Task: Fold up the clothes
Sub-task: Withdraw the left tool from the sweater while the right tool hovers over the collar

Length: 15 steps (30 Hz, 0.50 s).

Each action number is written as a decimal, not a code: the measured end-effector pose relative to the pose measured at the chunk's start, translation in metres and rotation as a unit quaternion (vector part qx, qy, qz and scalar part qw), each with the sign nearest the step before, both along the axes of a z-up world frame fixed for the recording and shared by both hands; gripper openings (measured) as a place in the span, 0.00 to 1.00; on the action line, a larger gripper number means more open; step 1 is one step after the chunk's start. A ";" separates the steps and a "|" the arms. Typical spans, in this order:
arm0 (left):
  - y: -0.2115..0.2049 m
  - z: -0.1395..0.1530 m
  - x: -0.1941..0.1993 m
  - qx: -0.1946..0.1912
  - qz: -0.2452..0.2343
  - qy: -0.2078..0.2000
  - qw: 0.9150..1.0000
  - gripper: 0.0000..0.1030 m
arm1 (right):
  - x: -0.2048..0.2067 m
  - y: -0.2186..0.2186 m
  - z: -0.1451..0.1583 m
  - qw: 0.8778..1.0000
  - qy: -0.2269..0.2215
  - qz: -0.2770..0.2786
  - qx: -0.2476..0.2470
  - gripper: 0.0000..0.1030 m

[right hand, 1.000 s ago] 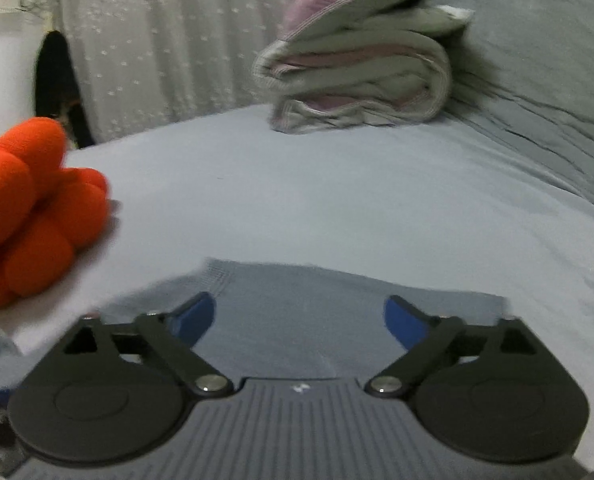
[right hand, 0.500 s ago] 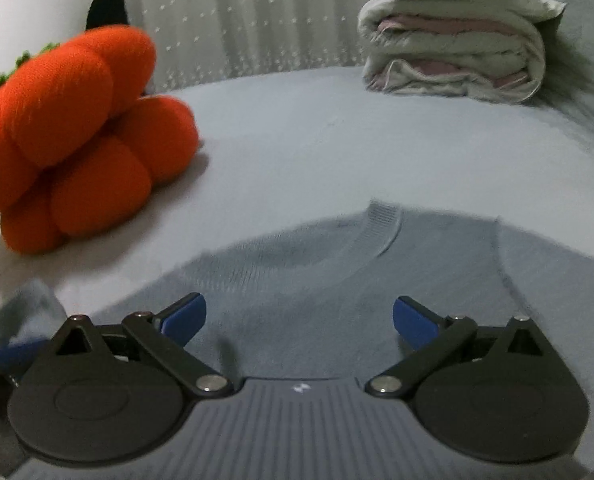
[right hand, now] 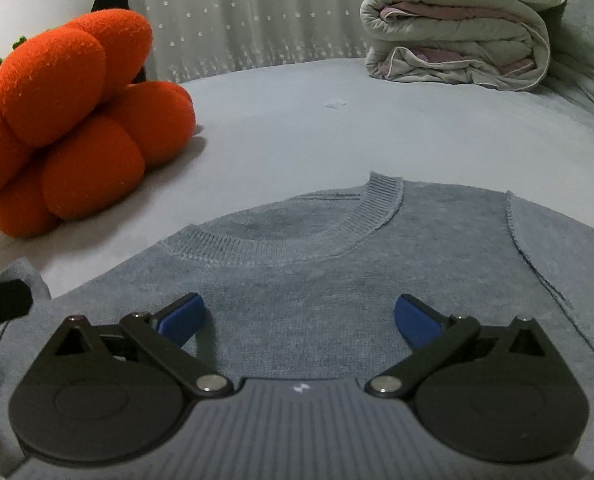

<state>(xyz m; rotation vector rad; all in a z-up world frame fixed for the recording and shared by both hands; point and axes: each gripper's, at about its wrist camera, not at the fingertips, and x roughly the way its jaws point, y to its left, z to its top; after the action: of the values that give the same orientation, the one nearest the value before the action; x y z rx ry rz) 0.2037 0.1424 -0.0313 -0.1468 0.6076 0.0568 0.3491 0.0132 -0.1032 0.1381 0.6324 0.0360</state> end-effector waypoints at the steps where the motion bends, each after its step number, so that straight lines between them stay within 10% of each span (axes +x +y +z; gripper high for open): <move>1: 0.005 0.001 0.001 0.015 0.008 0.005 1.000 0.94 | -0.001 0.000 0.000 1.000 -0.001 0.000 0.003 1.00; 11: 0.054 -0.010 0.030 0.070 0.054 0.042 0.995 0.91 | -0.002 0.001 0.001 1.000 -0.004 0.001 0.010 1.00; 15: 0.062 -0.015 0.036 0.025 0.031 0.053 0.998 0.65 | -0.002 0.001 0.001 1.000 -0.005 0.001 0.011 1.00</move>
<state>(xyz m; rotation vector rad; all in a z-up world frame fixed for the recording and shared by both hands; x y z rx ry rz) 0.2395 0.2047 -0.0462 -0.1145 0.7063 0.1401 0.3473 0.0145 -0.1025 0.1584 0.6232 0.0461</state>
